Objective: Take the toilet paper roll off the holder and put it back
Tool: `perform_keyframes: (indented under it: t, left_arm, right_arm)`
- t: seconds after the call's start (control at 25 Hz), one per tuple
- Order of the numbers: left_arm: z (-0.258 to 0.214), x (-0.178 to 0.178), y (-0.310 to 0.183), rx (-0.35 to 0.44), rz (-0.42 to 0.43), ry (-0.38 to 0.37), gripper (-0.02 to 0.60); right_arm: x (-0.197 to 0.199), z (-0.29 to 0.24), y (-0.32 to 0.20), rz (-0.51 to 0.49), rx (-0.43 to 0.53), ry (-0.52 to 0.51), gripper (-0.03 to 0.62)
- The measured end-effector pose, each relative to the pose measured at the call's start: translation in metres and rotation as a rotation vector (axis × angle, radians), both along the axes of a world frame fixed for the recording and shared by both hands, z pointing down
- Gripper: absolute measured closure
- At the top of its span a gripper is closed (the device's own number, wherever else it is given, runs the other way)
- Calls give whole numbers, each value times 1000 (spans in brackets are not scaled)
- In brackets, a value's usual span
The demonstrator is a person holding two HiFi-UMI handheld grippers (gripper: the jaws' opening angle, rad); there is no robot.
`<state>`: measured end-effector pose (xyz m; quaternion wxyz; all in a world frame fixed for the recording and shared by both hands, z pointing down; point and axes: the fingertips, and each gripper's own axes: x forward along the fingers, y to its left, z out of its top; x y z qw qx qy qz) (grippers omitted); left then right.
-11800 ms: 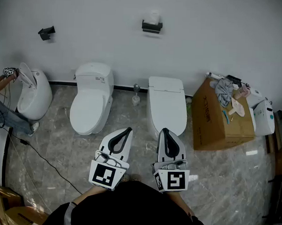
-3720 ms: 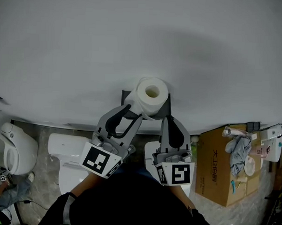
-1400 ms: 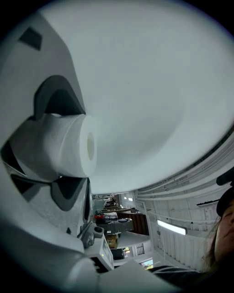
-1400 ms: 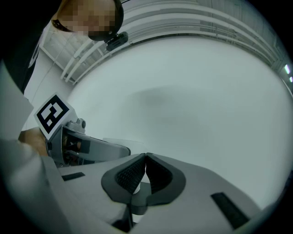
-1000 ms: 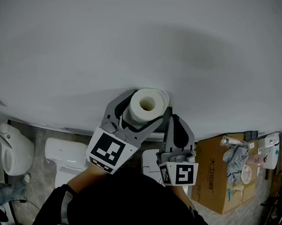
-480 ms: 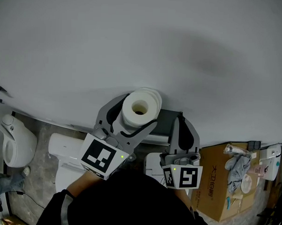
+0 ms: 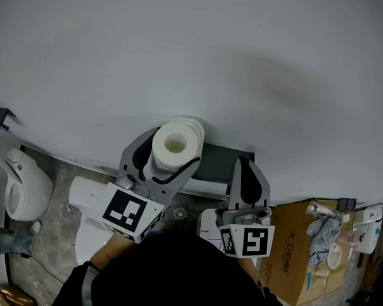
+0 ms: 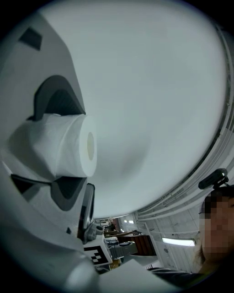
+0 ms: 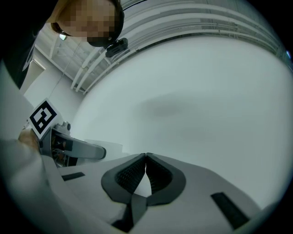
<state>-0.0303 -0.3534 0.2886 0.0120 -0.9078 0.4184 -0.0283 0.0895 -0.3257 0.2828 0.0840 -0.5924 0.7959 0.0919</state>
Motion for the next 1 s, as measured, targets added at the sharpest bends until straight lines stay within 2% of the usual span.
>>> perform_keyframes:
  t: [0.48,1.0]
  left_arm:
    - [7,-29,-2,-13,-94,-7,193]
    - [7,-30,-1,-10,-110,-10,193]
  right_arm:
    - [-8,1,2,-21,-4,0,571]
    - [-4,2,5,-20,-5,-1,571]
